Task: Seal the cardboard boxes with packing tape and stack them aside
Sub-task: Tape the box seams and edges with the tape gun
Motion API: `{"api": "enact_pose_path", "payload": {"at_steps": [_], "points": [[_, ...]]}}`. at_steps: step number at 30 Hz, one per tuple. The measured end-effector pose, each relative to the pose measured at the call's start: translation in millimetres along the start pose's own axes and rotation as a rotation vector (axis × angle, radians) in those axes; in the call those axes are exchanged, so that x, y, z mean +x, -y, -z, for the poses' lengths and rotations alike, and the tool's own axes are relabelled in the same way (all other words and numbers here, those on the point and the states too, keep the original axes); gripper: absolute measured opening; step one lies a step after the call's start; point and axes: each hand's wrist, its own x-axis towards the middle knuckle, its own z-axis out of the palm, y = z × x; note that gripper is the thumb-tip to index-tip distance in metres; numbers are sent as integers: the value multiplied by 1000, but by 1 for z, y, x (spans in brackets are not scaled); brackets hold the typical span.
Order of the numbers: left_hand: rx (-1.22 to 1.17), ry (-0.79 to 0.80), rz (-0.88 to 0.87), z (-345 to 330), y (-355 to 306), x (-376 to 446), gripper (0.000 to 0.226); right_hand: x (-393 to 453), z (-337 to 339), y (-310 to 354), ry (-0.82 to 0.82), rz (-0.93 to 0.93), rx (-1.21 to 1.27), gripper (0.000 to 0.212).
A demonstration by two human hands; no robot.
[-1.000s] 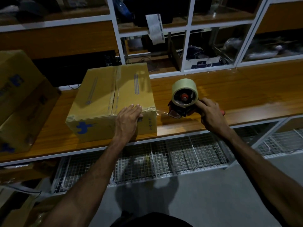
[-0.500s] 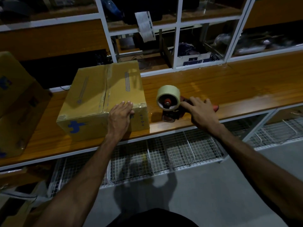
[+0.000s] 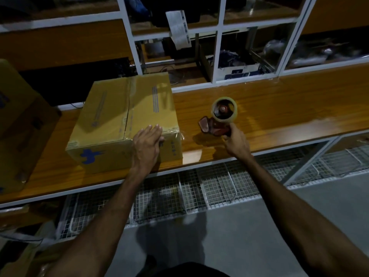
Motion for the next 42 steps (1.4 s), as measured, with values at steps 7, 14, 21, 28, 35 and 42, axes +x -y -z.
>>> {"api": "enact_pose_path", "payload": {"at_steps": [7, 14, 21, 28, 35, 42], "points": [[22, 53, 58, 2, -7, 1, 41, 62, -25, 24, 126, -256, 286, 40], [74, 99, 54, 7, -10, 3, 41, 104, -53, 34, 181, -428, 419, 25], [64, 144, 42, 10, -5, 6, 44, 107, -81, 9, 216, -329, 460, 45], [74, 170, 14, 13, -3, 6, 48, 53, -75, 8, -70, -13, -10, 57], [40, 205, 10, 20, -2, 7, 53, -50, -84, 40, -56, 424, 107, 82], [-1, 223, 4, 23, 3, 7, 54, -61, -139, 60, -182, 200, 330, 30]]}}
